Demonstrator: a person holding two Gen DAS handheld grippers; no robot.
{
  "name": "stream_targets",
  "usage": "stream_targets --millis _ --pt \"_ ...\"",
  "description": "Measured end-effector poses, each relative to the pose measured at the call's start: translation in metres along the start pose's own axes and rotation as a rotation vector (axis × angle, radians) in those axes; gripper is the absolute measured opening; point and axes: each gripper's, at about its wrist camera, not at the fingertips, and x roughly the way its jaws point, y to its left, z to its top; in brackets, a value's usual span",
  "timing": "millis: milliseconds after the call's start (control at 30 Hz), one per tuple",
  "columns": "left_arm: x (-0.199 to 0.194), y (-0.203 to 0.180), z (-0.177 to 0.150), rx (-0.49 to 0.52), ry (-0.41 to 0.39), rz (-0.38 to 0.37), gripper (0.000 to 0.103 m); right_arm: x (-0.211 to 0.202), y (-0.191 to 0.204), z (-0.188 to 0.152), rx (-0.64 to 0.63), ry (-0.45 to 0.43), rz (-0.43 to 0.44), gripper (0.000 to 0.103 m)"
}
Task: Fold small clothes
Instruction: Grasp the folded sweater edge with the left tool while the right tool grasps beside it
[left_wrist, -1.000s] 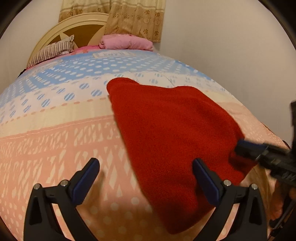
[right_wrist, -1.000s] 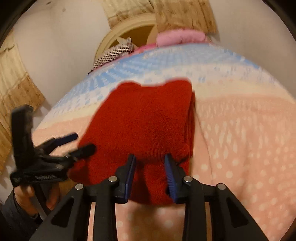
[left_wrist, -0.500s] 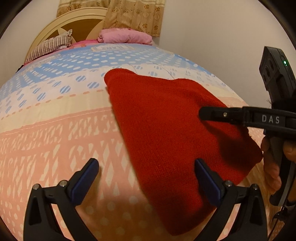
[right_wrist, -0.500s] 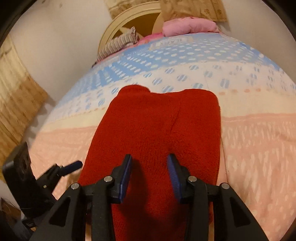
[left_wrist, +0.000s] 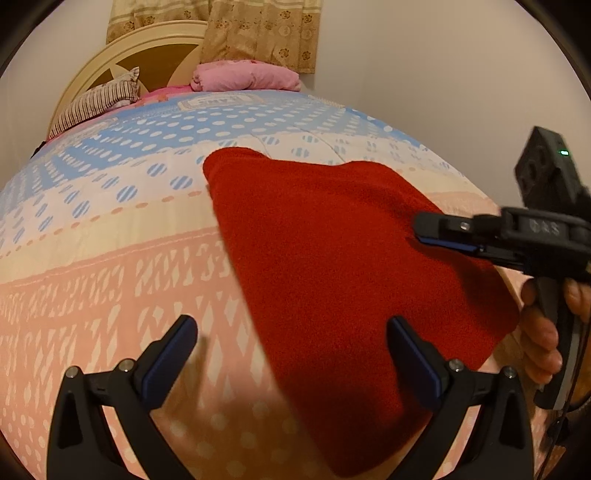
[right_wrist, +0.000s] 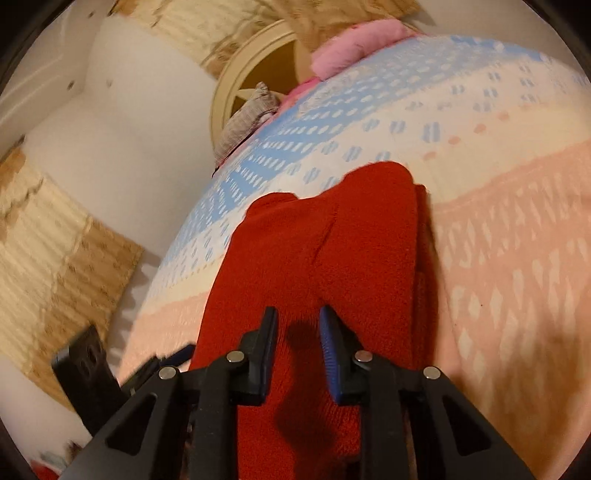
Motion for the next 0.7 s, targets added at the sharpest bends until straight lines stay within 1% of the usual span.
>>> stream_targets --millis 33,100,167,200,233,333,400,533,600,700 --pt "0.002 0.002 0.001 -0.011 0.004 -0.010 0.103 -0.005 0.007 0.000 -0.035 -0.008 -0.015 0.026" --pt "0.004 0.007 0.002 -0.037 0.008 -0.034 0.103 -0.016 0.015 0.002 -0.081 -0.047 -0.036 0.038" --pt "0.007 0.011 0.000 -0.061 0.014 -0.058 0.103 -0.030 0.016 0.005 -0.104 -0.115 -0.070 0.069" --pt "0.007 0.012 -0.001 -0.070 0.015 -0.069 0.103 -0.037 0.014 0.007 -0.097 -0.146 -0.080 0.075" --pt "0.008 0.014 -0.002 -0.082 0.017 -0.082 0.103 -0.041 0.009 0.011 -0.083 -0.168 -0.097 0.077" --pt "0.010 0.016 -0.003 -0.106 0.025 -0.107 0.103 -0.035 -0.010 0.020 -0.036 -0.141 -0.157 0.077" --pt "0.011 0.018 -0.004 -0.118 0.028 -0.121 0.103 -0.030 -0.021 0.023 -0.011 -0.126 -0.171 0.077" --pt "0.013 0.021 -0.004 -0.141 0.036 -0.150 0.103 -0.017 -0.044 0.028 0.060 -0.087 -0.153 0.077" --pt "0.012 0.020 -0.004 -0.141 0.036 -0.153 0.103 -0.010 -0.050 0.031 0.079 -0.073 -0.136 0.077" --pt "0.012 0.020 -0.004 -0.142 0.035 -0.160 0.103 0.004 -0.053 0.033 0.090 -0.024 -0.110 0.077"
